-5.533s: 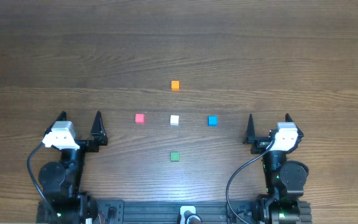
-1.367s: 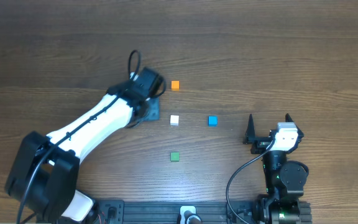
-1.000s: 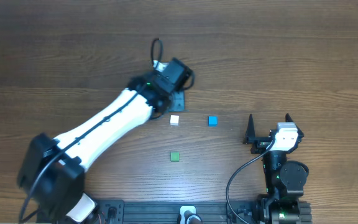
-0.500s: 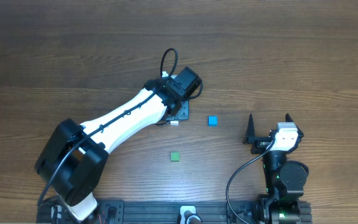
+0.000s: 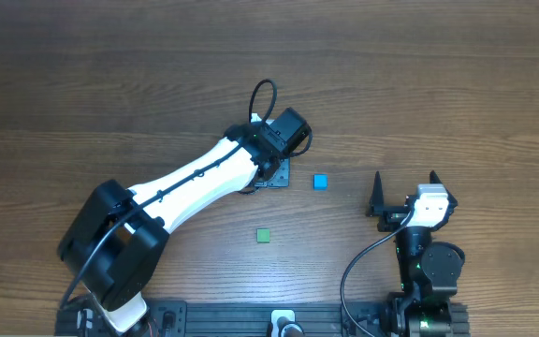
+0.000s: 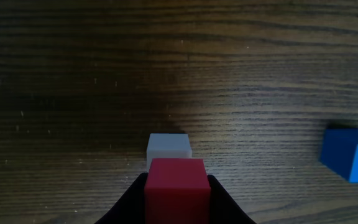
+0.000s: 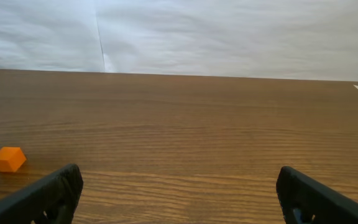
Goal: Stack Cubes
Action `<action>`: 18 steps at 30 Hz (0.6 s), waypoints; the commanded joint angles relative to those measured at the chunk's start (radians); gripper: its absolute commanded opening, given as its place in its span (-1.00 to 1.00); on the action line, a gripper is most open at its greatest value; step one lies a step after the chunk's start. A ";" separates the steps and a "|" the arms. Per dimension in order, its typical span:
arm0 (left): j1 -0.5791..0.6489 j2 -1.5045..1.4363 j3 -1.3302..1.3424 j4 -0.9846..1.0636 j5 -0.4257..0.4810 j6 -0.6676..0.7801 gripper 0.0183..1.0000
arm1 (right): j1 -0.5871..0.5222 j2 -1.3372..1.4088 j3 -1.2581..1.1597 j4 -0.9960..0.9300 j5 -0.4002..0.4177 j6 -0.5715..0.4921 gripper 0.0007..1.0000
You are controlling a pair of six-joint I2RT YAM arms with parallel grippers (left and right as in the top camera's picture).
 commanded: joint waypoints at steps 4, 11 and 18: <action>0.000 0.020 0.007 -0.005 -0.001 -0.018 -0.83 | -0.006 -0.007 -0.008 0.000 0.007 -0.004 0.98; 0.000 0.021 0.005 -0.024 -0.002 -0.019 -0.81 | -0.006 -0.007 -0.008 0.000 0.007 -0.004 0.99; 0.000 0.023 0.005 -0.024 -0.002 -0.018 -0.79 | -0.006 -0.007 -0.008 0.000 0.007 -0.004 0.99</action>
